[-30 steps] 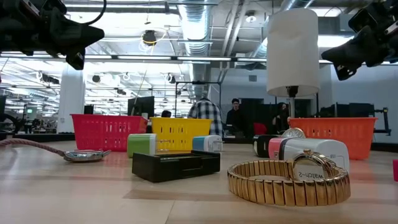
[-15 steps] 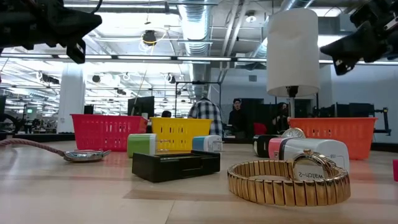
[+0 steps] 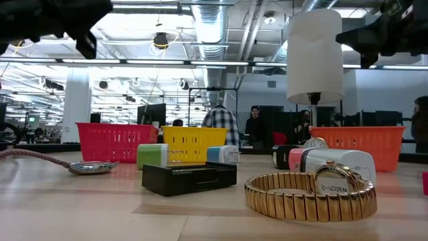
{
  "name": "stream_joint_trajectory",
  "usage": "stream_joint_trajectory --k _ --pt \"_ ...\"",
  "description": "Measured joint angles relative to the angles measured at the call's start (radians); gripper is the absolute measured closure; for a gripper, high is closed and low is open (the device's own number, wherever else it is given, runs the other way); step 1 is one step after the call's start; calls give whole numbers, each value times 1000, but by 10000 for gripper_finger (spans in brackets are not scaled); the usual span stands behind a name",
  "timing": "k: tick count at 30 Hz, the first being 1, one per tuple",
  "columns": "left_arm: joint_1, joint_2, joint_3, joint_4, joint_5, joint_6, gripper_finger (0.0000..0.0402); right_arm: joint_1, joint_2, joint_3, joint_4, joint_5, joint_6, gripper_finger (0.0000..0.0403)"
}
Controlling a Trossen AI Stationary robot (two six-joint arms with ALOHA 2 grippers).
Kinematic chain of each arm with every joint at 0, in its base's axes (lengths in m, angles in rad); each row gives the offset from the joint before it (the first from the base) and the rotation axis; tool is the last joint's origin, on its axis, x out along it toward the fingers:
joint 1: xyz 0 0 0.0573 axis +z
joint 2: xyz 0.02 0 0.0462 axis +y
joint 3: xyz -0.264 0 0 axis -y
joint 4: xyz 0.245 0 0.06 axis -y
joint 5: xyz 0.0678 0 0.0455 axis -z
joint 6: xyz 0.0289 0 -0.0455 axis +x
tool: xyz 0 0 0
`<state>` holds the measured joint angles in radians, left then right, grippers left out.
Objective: Pick & Place Office items
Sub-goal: Put the brown wrist watch into the red bin
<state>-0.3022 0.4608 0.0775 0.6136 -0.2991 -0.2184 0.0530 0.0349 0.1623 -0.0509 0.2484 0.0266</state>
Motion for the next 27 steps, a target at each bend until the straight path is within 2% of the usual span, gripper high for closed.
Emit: stream_joint_trajectory --k 5,9,12,20,27 --pt "-51 235 135 0 1 11 321 45 31 0 0 -63 103 402" --pt "-99 399 249 -13 1 78 298 90 81 0 82 -64 78 402" --pt "-126 484 317 -83 1 52 284 119 134 0 178 -64 26 402" --pt "-184 630 451 -465 1 -216 266 159 311 0 373 -64 -9 402" --pt "-227 723 466 -652 32 -507 267 151 458 24 535 -63 -82 402"
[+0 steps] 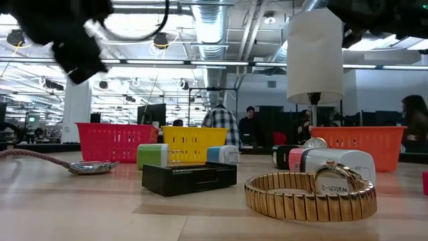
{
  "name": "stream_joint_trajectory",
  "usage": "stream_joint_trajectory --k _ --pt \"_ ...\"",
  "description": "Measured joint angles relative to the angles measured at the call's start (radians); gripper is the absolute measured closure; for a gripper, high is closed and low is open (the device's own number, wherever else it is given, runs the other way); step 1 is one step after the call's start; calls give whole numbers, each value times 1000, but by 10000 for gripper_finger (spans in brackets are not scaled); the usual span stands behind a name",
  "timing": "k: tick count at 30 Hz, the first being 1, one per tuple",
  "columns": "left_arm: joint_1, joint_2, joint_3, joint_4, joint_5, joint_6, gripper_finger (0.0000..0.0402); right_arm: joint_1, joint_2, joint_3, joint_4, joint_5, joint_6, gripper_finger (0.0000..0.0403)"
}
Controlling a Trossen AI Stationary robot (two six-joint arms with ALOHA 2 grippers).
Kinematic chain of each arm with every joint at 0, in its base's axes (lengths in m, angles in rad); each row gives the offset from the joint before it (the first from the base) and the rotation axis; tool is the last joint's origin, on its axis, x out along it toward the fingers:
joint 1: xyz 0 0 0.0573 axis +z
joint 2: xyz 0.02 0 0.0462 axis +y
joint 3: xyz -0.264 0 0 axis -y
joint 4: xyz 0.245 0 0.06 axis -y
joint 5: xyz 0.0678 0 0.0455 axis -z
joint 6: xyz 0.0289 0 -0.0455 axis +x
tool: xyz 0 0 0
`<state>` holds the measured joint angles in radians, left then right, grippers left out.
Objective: Pick & Place Office items
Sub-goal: Put the brown wrist watch into the red bin
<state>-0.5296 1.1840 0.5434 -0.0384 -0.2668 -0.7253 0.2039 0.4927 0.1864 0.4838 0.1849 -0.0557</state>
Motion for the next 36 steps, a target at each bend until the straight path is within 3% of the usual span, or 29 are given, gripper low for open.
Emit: stream_joint_trajectory --k 4,13,25,36 --pt "-18 35 0 -93 62 -169 269 -12 140 55 17 1 0 402" --pt "-70 140 0 -89 145 -415 259 -42 385 184 29 2 -7 402" --pt "-87 239 0 2 151 -455 201 -114 611 324 6 0 -7 402" --pt "-93 324 0 80 146 -462 199 -157 693 394 -16 0 -6 402"
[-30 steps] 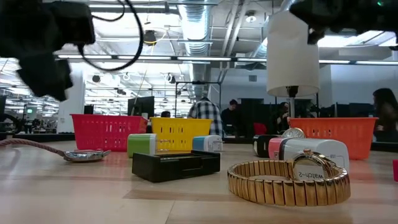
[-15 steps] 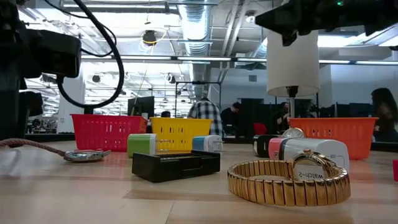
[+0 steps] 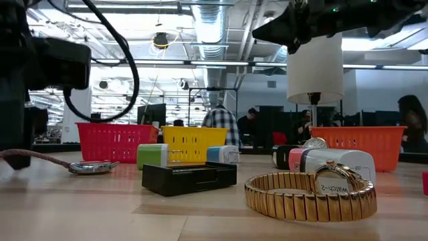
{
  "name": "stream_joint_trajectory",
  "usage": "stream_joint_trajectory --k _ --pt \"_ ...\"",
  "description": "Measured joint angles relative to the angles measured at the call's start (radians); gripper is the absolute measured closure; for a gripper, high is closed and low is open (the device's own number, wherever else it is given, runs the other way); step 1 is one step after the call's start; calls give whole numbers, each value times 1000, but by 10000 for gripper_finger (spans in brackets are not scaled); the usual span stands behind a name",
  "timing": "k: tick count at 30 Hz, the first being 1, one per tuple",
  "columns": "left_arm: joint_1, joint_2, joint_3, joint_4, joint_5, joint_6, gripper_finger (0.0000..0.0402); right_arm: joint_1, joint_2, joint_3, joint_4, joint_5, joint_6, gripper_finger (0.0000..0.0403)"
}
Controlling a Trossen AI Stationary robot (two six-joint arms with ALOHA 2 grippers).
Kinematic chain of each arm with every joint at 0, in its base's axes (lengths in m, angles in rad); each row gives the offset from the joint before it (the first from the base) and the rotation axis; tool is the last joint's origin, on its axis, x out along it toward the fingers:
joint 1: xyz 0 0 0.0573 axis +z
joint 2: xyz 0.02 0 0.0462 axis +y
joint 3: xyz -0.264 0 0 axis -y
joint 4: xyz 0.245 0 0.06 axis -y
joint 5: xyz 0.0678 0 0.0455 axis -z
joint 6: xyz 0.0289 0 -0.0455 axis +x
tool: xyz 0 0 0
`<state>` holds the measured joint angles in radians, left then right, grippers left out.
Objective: Pick & Place Office items
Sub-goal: Put the brown wrist watch into the red bin
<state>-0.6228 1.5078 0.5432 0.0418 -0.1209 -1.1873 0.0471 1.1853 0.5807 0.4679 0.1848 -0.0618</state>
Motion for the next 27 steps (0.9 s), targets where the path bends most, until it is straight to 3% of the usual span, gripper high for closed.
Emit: stream_joint_trajectory --k 10,27 --pt "1 45 1 80 26 3 229 0 -8 4 3 0 -1 402" --pt "0 39 0 87 12 120 382 -10 -8 3 4 0 1 402"
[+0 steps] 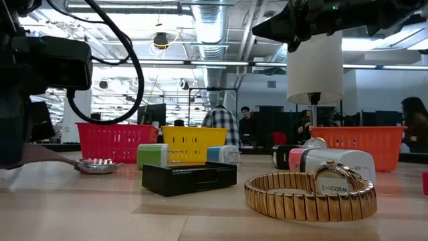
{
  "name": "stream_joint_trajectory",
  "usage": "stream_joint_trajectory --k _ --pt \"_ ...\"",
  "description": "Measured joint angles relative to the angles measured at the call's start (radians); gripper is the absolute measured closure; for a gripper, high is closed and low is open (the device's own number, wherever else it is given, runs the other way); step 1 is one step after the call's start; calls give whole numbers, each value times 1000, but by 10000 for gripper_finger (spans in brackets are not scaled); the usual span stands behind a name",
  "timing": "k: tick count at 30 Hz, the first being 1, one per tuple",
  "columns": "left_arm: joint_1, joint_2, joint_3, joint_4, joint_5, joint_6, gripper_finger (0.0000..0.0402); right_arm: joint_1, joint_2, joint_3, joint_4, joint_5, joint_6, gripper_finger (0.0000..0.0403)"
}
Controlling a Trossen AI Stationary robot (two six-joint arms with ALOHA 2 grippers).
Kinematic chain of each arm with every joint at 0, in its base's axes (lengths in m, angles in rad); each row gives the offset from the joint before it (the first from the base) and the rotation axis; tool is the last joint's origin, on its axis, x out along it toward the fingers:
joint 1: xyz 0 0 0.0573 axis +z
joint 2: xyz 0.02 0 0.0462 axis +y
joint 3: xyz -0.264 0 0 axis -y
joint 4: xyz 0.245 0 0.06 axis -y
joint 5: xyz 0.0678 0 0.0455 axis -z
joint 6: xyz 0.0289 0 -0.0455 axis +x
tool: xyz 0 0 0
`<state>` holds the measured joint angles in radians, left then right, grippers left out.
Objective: Pick & Place Office items
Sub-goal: Put the brown wrist watch into the red bin
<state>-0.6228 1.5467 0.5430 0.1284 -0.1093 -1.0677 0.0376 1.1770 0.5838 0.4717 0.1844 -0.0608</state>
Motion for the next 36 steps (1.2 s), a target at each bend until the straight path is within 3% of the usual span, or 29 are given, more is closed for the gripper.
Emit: stream_joint_trajectory --k 8,21,36 --pt "0 -1 0 15 -128 119 394 0 0 0 0 0 0 402" --pt "1 -10 -1 82 -564 369 397 0 0 -1 0 0 0 402" --pt "35 -320 -1 121 -629 811 394 -1 2 -1 0 0 0 402"
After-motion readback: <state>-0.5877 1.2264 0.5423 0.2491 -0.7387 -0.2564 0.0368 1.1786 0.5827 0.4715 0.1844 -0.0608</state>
